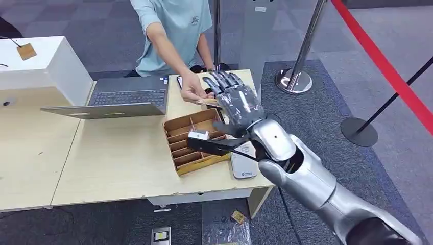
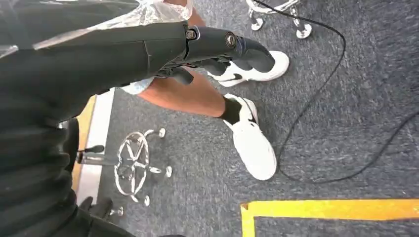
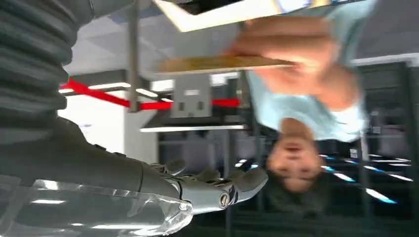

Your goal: Pass the card to the sensor for recognition and then transmit it.

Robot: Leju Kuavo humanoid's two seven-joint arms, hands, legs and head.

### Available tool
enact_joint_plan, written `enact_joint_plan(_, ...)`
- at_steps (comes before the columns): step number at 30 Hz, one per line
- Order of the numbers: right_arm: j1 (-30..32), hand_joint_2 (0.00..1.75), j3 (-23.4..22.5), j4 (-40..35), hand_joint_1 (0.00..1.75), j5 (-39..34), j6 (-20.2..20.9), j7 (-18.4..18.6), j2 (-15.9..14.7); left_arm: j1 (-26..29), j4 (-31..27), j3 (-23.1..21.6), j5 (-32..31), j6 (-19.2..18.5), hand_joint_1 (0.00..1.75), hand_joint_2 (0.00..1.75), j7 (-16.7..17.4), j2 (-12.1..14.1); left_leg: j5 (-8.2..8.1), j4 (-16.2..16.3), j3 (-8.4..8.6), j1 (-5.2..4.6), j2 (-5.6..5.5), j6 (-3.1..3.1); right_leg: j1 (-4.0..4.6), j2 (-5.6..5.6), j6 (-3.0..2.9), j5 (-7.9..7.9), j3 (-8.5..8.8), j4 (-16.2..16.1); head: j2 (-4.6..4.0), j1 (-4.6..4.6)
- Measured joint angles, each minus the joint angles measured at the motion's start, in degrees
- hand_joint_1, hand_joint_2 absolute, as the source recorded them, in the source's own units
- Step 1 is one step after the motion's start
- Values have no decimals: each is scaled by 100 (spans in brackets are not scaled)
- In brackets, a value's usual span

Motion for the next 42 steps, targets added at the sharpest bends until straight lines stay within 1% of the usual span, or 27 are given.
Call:
enact_joint_plan(6, -116, 175, 169, 296, 0, -74, -103, -90, 322, 4, 4, 0, 17, -31, 0, 175, 66, 33, 2, 0, -4, 1, -2, -2, 7, -1, 0, 0, -3, 1, 0, 0)
enact_joint_plan(10, -164, 175, 258, 453, 0, -96, -151, -109, 447, 4, 7, 0, -13, -24, 0, 175, 75, 53, 2, 0, -5, 1, -2, -2, 6, -1, 0, 0, -3, -1, 0, 0)
enact_joint_plan(13, -186, 175, 300, 585, 0, -149, -197, -151, 526, 1, 9, 0, -24, -13, 0, 175, 7, 87, 1, 0, -3, 0, -2, -2, 6, -1, 0, 1, -3, -1, 0, -2)
enact_joint_plan(26, -262, 175, 424, 880, 0, -166, -219, -160, 657, 5, 13, 0, -24, 0, 0, 175, -4, 127, 2, 1, -3, 1, -2, -2, 7, -1, -1, 2, -4, -1, 0, 0)
enact_joint_plan(33, -268, 175, 431, 1017, 0, -201, -319, -201, 685, 5, 17, 0, -29, 30, 0, 175, -17, 127, 2, 1, -2, 1, -2, -2, 7, -1, -1, 2, -5, -1, 0, 0)
enact_joint_plan(35, -267, 175, 431, 1057, 42, -210, -333, -208, 685, 7, 17, 0, -33, 28, 0, 175, 0, 125, 2, 1, -3, 1, -2, -2, 7, -1, -1, 2, -5, -1, 0, 0)
enact_joint_plan(36, -267, 175, 431, 1074, 105, -223, -346, -212, 685, 7, 17, 0, -35, 24, 0, 175, 7, 122, 2, 1, -2, 1, -2, -2, 7, -1, -1, 2, -5, -1, 0, 0)
enact_joint_plan(37, -266, 175, 431, 1089, 141, -232, -363, -212, 685, 7, 17, 0, -39, 22, 0, 175, 22, 120, 2, 1, -2, 1, -2, -2, 7, -1, -1, 2, -5, -1, 0, 0)
enact_joint_plan(38, -266, 175, 431, 1109, 154, -252, -394, -221, 685, 8, 17, 0, -46, 19, 0, 175, 31, 118, 2, 1, -2, 1, -1, -2, 7, -1, -1, 2, -5, -1, 0, 0)
enact_joint_plan(39, -265, 175, 431, 1118, 175, -267, -409, -221, 685, 8, 17, 0, -53, 13, 0, 175, 33, 116, 2, 1, -2, 1, -1, -2, 7, -1, -1, 2, -5, -1, 0, 0)
enact_joint_plan(42, -255, 175, 429, 1150, 175, -293, -501, -227, 679, 8, 17, -2, -68, 19, 0, 175, 31, 111, 2, 1, -2, 1, -1, -2, 7, -1, -1, 2, -6, -1, 0, 0)
